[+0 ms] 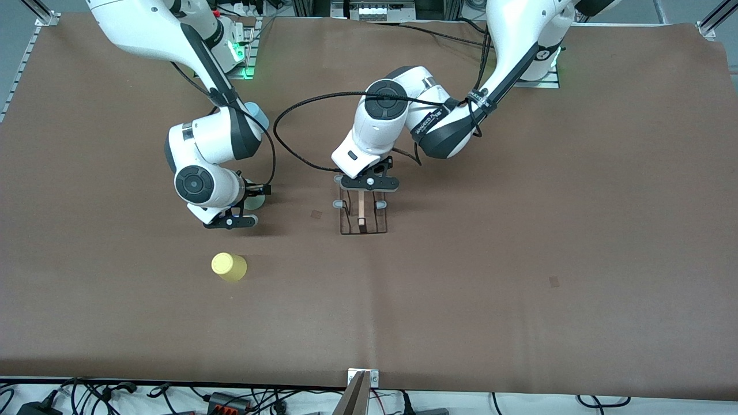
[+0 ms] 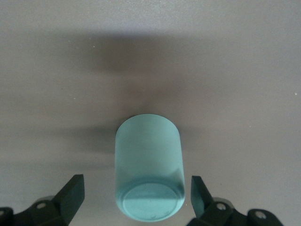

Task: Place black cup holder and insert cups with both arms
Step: 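Set the rack down with the left gripper while the right gripper grasps the cup, then withdraw the left gripper while the right gripper carries the blue cup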

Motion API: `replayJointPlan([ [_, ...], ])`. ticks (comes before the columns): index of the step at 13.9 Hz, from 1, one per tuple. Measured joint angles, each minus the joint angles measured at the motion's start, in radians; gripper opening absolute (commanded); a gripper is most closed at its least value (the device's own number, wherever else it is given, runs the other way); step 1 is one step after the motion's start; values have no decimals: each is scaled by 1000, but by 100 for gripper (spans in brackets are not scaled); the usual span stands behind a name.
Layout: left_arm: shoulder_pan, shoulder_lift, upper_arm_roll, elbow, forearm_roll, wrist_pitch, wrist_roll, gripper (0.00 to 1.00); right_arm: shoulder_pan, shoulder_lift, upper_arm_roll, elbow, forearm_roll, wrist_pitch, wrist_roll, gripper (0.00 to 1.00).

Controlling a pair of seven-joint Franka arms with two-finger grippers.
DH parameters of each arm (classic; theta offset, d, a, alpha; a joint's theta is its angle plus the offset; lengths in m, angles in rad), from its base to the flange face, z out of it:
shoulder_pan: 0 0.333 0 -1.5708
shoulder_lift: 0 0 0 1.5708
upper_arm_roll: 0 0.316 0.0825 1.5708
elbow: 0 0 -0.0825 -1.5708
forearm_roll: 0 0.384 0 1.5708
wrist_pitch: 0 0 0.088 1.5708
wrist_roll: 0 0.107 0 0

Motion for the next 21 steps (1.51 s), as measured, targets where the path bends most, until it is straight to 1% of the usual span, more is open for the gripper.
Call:
replayJointPlan([
  [1, 0, 1, 0, 0, 0, 0, -3, 5, -2, 0, -1, 0, 0, 1, 0, 100],
  [2, 0, 2, 1, 0, 0, 0, -16, 9, -4, 0, -2, 0, 0, 2, 0, 100],
  [3, 0, 5, 1, 0, 0, 0, -36, 23, -5, 2, -2, 0, 0, 2, 0, 100],
  [4, 0, 7, 1, 0, 0, 0, -56, 35, -5, 6, -2, 0, 0, 1, 0, 100],
  [5, 0, 10, 1, 1, 0, 0, -74, 44, -5, 9, -2, -1, 0, -2, 0, 100],
  [6, 3, 13, 2, 1, 0, -1, -81, 60, -5, 11, -2, -5, 0, -8, 0, 100],
  [7, 6, 15, 3, 3, 0, -3, -83, 62, -5, 12, -2, -9, 0, -11, 0, 100],
  [8, 12, 16, 3, 7, 0, -16, -86, 68, -5, 12, -2, -12, 0, -12, 0, 100],
  [9, 21, 15, 1, 17, -1, -45, -88, 79, -5, 12, -2, -14, 0, -13, 0, 95],
  [11, 54, 6, -4, 45, -4, -101, -85, 95, -5, 12, -2, -15, 0, -15, 0, 54],
  [12, 78, -10, -7, 56, -4, -130, -72, 97, -5, 12, -2, -15, 0, -15, 0, 42],
  [13, 108, -32, -11, 65, -4, -163, -45, 100, -5, 12, -2, -15, 0, -15, 0, 28],
  [15, 173, -85, -18, 70, -7, -231, 29, 100, -5, 9, -2, -11, 1, -17, 0, 15],
  [17, 235, -130, -19, 69, -9, -300, 86, 100, -5, -5, -2, 19, 1, -47, 1, 14],
  [18, 267, -146, -19, 69, -10, -340, 118, 100, -5, -16, -2, 54, 1, -91, 1, 14],
  [21, 382, -170, -18, 68, -10, -451, 279, 100, 0, -52, 0, 218, 3, -280, 1, 14],
])
